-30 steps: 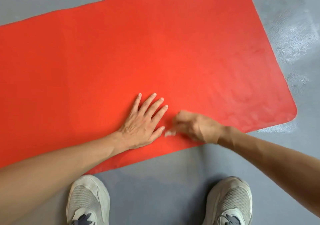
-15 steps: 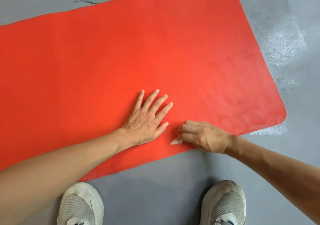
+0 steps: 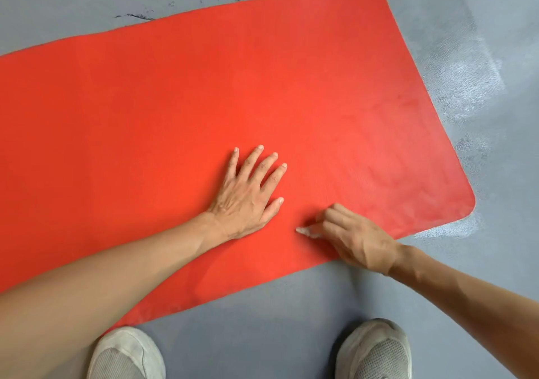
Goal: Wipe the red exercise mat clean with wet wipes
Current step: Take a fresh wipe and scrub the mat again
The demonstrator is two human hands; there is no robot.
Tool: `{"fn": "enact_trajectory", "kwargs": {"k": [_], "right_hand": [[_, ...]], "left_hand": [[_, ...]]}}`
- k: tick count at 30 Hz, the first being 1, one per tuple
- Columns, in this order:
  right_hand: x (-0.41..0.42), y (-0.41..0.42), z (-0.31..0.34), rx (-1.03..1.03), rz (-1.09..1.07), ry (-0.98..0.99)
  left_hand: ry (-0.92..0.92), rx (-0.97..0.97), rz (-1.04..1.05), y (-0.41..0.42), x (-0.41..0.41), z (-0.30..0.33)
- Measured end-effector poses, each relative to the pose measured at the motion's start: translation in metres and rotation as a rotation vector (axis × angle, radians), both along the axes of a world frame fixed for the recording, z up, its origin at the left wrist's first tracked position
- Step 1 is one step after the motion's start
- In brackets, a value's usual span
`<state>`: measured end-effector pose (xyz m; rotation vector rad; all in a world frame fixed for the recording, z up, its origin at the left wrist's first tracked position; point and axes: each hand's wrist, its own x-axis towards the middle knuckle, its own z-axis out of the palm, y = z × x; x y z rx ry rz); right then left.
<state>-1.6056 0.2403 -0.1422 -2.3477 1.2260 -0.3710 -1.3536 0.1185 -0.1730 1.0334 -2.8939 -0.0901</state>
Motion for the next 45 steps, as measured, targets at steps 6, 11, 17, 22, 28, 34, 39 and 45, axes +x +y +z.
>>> {"fn": "enact_trajectory", "kwargs": {"k": [6, 11, 17, 22, 28, 34, 39, 45], "right_hand": [[-0.009, -0.098, 0.001, -0.108, 0.044, 0.037], [-0.021, -0.182, -0.003, -0.163, -0.358, -0.030], [-0.033, -0.091, -0.004, -0.115, -0.355, -0.009], [-0.021, 0.007, -0.013, -0.102, -0.467, 0.010], [0.018, 0.002, -0.005, -0.071, -0.376, -0.097], [0.102, 0.017, -0.006, -0.016, 0.137, -0.186], [0.119, -0.017, -0.015, -0.025, 0.380, -0.139], [0.092, -0.170, -0.017, -0.246, -0.391, -0.106]], "left_hand": [[-0.013, 0.008, -0.004, 0.001, -0.006, -0.005], [-0.028, 0.002, -0.019, 0.000, -0.005, -0.005], [-0.048, 0.020, -0.032, 0.000, -0.003, -0.004], [-0.033, 0.038, -0.041, 0.000, 0.001, -0.003], [0.006, 0.041, -0.028, -0.001, 0.039, 0.007], [-0.122, 0.022, 0.028, 0.014, 0.117, 0.017], [-0.170, 0.078, 0.186, 0.042, 0.156, 0.013], [-0.178, 0.099, 0.269, 0.054, 0.160, 0.009]]}}
